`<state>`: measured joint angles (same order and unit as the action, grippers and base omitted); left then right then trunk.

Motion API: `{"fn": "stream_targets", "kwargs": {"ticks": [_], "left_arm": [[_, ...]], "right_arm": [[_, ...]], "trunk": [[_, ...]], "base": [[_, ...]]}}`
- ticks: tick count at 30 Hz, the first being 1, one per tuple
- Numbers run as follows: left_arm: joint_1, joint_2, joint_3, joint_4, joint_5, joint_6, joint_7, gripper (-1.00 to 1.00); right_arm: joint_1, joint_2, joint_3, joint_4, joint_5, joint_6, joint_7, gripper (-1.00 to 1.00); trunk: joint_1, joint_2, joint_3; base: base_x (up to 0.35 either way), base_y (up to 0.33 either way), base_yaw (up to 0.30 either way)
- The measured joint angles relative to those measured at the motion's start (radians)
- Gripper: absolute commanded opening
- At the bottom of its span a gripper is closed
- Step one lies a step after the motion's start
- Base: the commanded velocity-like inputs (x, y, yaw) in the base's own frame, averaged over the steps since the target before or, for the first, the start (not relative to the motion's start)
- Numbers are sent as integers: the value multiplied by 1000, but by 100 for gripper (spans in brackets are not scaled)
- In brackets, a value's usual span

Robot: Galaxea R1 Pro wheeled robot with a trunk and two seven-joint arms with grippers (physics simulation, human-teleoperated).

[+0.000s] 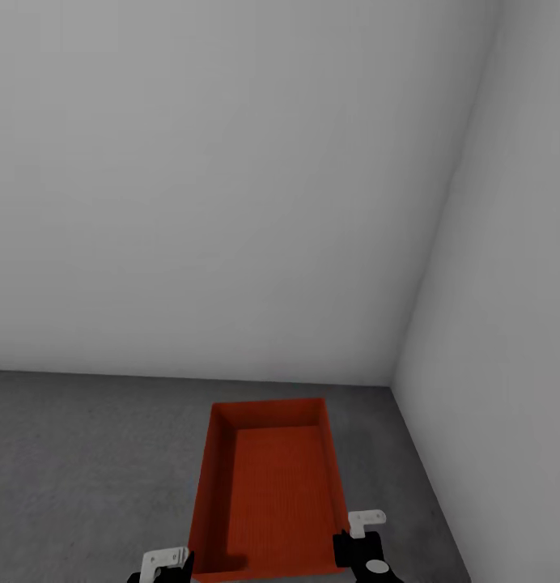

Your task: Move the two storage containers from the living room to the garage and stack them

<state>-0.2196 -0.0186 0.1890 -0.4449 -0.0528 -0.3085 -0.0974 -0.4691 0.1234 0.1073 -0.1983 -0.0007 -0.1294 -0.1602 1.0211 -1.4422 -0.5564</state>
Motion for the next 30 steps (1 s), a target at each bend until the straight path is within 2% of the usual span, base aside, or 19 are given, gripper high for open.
{"fn": "stream_targets", "kwargs": {"ticks": [2, 9, 23, 30], "left_arm": [[0, 0, 0, 0, 0, 0, 0, -100], [0, 0, 0, 0, 0, 0, 0, -100], [0, 0, 0, 0, 0, 0, 0, -100], [0, 0, 0, 0, 0, 0, 0, -100]], "right_arm": [[0, 0, 0, -1, 1, 0, 0, -100], [0, 0, 0, 0, 0, 0, 0, -100], [0, 0, 0, 0, 0, 0, 0, -100], [0, 0, 0, -1, 1, 0, 0, -100]], "trunk": [[8, -14, -6], [8, -14, -6], [61, -112, -50], [61, -112, -50]], "base": [[0, 0, 0], [0, 0, 0], [0, 0, 0], [0, 0, 0]]}}
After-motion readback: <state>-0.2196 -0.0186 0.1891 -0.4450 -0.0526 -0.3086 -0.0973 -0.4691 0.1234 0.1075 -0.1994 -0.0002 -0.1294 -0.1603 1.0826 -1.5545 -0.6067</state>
